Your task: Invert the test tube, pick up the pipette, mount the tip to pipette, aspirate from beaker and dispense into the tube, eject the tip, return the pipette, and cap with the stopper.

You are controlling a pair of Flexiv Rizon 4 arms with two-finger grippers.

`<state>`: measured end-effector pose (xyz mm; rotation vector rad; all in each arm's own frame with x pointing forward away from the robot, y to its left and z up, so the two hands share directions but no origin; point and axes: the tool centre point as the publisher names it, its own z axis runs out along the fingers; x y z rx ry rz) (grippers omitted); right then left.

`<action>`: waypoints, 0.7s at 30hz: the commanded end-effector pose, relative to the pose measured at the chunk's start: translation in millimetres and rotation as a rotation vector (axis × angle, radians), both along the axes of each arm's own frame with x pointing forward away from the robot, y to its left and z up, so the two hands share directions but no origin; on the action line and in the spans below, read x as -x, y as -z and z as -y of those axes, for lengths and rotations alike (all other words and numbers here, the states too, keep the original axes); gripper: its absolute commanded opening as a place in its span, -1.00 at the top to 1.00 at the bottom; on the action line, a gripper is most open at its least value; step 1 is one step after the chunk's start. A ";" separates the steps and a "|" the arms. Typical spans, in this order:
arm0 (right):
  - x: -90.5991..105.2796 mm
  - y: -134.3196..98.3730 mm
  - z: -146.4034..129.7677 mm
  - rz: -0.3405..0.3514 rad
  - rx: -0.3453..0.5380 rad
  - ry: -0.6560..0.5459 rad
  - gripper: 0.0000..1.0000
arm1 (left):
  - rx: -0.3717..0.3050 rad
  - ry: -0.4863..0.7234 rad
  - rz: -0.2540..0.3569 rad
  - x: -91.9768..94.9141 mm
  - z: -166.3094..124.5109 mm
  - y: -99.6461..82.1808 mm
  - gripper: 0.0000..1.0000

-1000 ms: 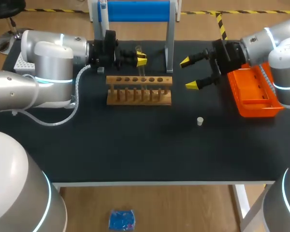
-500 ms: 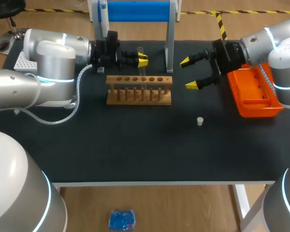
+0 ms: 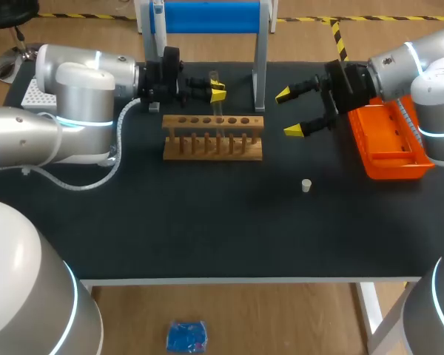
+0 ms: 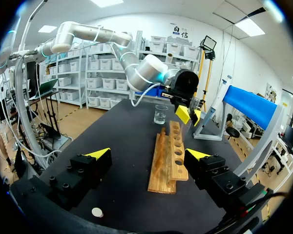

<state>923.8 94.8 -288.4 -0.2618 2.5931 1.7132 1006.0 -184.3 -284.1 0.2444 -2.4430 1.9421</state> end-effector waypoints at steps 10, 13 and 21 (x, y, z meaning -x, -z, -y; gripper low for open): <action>-0.2 -0.1 1.0 0.000 0.001 -0.002 -1.00 | -0.020 0.016 0.009 3.9 0.2 0.9 -1.00; -0.2 -0.1 1.0 0.000 0.001 -0.002 -1.00 | -0.030 0.007 0.004 3.7 0.3 1.3 -1.00; -0.2 -0.1 1.0 0.000 0.001 -0.002 -1.00 | -0.028 0.003 0.013 2.8 -0.4 0.3 -1.00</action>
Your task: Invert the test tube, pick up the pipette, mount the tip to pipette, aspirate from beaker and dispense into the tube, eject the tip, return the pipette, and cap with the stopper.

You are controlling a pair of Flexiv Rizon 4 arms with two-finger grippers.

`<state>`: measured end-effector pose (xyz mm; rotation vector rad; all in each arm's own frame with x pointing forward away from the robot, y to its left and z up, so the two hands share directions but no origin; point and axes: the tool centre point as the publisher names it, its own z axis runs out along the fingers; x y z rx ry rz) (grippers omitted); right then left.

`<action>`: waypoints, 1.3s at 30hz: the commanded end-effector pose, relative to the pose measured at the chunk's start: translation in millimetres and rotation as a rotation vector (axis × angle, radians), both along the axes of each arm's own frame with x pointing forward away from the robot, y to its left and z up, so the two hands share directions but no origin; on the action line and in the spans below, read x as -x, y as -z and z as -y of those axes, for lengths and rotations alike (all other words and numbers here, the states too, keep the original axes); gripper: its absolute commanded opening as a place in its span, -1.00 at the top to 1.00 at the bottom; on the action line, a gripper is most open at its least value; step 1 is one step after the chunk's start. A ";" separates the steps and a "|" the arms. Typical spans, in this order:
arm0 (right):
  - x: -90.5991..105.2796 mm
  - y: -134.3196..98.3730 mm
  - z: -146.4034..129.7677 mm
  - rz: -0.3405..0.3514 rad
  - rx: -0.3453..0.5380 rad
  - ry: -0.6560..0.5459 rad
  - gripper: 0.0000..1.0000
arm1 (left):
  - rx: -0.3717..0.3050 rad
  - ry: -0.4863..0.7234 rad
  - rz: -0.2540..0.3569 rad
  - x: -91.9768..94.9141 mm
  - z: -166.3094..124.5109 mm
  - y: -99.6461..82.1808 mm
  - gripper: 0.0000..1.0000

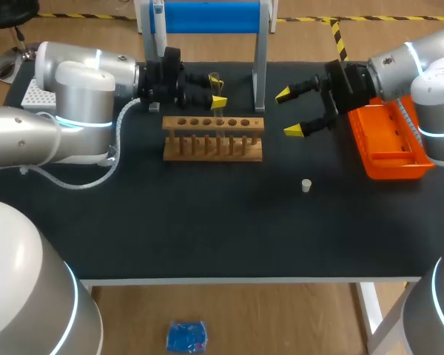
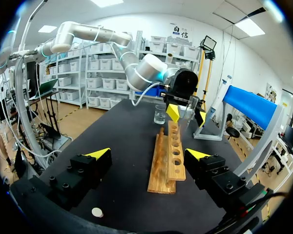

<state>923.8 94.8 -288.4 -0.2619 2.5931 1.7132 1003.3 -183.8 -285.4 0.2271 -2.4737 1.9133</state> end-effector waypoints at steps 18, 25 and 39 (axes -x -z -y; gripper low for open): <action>-0.2 -0.1 1.0 0.000 0.001 -0.002 -1.00 | -0.053 -0.054 0.078 31.0 -59.3 -54.4 -1.00; -0.2 -0.1 1.0 0.000 0.001 -0.002 -1.00 | -0.113 -0.167 0.103 56.3 -131.0 -86.7 -1.00; -0.2 -0.1 1.0 0.000 0.001 -0.002 -1.00 | -0.202 -0.495 0.103 105.3 -226.2 -98.6 -1.00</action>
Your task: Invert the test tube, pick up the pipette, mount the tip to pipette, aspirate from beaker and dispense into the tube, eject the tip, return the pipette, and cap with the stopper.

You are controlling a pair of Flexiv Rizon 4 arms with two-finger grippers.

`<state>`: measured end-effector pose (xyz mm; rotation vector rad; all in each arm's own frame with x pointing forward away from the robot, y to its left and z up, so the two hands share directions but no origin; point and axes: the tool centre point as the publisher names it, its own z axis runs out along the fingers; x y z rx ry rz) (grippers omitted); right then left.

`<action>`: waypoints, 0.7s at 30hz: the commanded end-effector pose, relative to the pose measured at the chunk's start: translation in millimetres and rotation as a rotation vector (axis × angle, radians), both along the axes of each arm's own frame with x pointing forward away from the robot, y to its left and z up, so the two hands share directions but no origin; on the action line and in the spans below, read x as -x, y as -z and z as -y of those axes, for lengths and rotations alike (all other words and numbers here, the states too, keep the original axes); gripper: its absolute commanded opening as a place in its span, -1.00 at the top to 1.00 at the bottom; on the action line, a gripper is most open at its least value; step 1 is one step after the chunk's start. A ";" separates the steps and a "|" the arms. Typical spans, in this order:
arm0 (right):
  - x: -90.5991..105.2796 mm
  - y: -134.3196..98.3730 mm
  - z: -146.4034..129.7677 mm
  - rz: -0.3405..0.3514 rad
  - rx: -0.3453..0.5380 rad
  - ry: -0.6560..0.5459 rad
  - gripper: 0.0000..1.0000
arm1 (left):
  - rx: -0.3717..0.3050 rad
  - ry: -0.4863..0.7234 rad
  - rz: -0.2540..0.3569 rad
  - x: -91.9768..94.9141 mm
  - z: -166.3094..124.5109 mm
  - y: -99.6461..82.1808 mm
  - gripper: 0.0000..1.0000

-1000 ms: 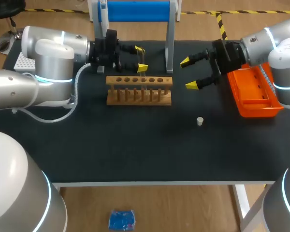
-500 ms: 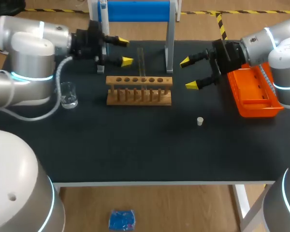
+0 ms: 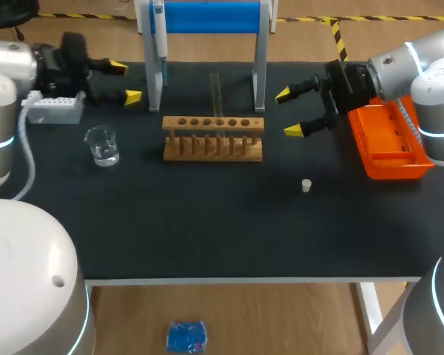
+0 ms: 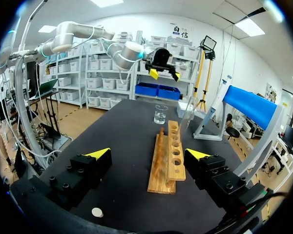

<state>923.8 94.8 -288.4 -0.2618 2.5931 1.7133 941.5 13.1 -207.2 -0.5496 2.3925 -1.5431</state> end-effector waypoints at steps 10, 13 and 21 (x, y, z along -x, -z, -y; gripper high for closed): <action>-0.2 -0.1 1.0 0.000 0.001 -0.002 -1.00 | -0.024 -0.159 0.072 43.5 -29.3 -20.4 -1.00; -0.2 -0.1 1.0 0.000 0.001 -0.002 -1.00 | -0.024 -0.159 0.072 43.5 -29.3 -20.4 -1.00; -0.2 -0.1 1.0 0.000 0.001 -0.002 -1.00 | -0.043 -0.295 0.054 26.1 -77.4 -0.8 -1.00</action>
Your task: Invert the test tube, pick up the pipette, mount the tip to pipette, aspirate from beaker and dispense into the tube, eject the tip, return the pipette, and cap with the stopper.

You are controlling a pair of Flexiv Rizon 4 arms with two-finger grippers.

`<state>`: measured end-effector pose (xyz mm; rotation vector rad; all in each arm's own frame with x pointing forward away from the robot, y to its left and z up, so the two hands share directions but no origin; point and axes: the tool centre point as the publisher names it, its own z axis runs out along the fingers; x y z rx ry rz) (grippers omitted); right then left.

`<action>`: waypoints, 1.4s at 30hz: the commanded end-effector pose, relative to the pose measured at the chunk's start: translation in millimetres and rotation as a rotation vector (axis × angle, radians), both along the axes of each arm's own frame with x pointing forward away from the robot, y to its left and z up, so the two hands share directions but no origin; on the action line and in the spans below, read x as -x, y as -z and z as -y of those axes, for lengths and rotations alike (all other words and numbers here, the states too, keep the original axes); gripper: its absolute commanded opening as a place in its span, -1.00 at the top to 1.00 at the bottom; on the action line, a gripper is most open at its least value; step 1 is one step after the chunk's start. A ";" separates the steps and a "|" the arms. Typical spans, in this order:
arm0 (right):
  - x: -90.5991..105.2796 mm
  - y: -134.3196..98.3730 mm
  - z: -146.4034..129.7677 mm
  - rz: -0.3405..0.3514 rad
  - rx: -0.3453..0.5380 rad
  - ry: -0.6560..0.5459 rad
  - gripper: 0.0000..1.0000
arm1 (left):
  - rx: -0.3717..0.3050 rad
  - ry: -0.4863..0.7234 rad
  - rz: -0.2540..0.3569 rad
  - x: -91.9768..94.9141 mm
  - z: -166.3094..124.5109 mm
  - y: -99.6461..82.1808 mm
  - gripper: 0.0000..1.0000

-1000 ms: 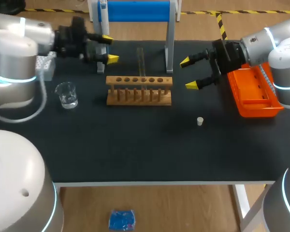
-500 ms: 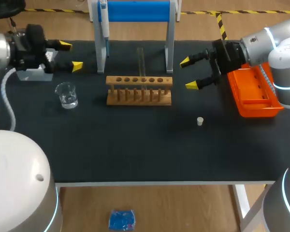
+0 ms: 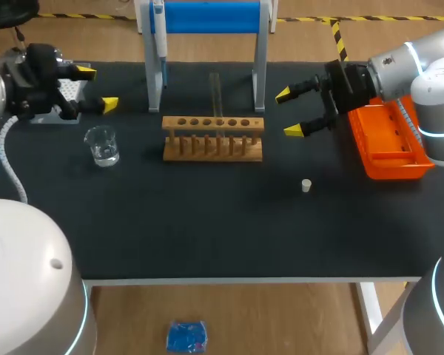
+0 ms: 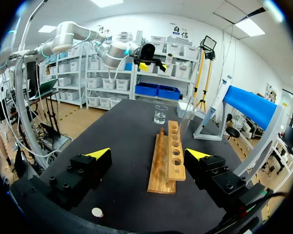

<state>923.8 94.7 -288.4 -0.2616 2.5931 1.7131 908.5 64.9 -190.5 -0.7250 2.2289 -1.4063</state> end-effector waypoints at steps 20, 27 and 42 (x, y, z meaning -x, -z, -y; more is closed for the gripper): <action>-0.1 -0.1 0.9 0.000 0.001 -0.002 -1.00 | -0.095 -0.431 -0.158 -91.9 -179.5 70.8 -1.00; -0.1 -0.1 0.9 0.000 0.001 -0.002 -1.00 | -0.120 -0.603 -0.183 -121.0 -195.7 86.2 -1.00; -0.1 -0.1 0.9 0.000 0.001 -0.002 -1.00 | -0.125 -0.826 -0.205 -153.5 -192.4 108.9 -1.00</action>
